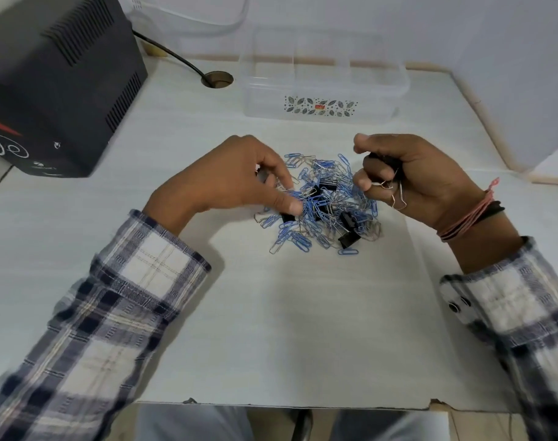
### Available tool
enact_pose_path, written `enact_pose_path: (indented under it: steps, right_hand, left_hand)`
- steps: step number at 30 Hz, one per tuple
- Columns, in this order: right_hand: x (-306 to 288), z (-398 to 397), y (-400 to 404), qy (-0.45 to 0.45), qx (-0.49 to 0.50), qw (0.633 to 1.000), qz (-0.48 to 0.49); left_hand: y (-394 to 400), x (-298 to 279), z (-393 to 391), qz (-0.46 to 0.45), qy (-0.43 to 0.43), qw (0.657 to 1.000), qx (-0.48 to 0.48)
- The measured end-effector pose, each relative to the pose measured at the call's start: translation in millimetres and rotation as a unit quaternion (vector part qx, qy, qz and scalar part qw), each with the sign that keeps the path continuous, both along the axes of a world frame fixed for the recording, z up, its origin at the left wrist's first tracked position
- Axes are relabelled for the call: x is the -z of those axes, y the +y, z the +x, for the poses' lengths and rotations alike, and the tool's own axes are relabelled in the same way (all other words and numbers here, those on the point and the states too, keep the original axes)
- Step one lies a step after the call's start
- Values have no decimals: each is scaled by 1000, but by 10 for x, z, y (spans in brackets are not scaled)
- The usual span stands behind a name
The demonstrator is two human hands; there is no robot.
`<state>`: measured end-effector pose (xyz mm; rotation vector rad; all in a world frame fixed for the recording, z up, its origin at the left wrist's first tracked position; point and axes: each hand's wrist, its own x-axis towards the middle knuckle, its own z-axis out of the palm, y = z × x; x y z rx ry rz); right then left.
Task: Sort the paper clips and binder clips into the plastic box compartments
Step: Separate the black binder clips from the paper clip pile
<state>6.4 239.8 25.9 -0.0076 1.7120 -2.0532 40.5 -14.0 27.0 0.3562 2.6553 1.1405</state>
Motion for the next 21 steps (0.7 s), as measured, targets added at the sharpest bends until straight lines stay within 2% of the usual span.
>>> enact_pose_path:
  steps: [2,4,7,11,14,16,18,21]
  right_hand:
    - [-1,14,-13,11,-2,1000,28]
    - [-2,23,-29,13,-8,998,53]
    - [-35,30,-32,-17,-15,998,57]
    - [-88,13,5,-87,6,996,-7]
    - [-80,-3,37,-112,19,992,-45]
    - [-57,-10,48,-127,20,988,-84]
    - [-41,-6,45,-144,14,982,-120]
    - [-44,-1,48,-152,1,980,-129]
  left_hand:
    - [9,6,20,-75,2,997,15]
    - [21,18,22,-98,3,995,19]
    - [17,32,9,-86,9,996,22]
    - [-37,58,-7,-34,-10,999,14]
    - [-60,51,-8,70,-23,997,4]
    - [-57,33,-33,183,-47,982,-14]
    - [-59,36,-80,335,-96,936,-44]
    - [-75,28,-128,520,-180,829,-96]
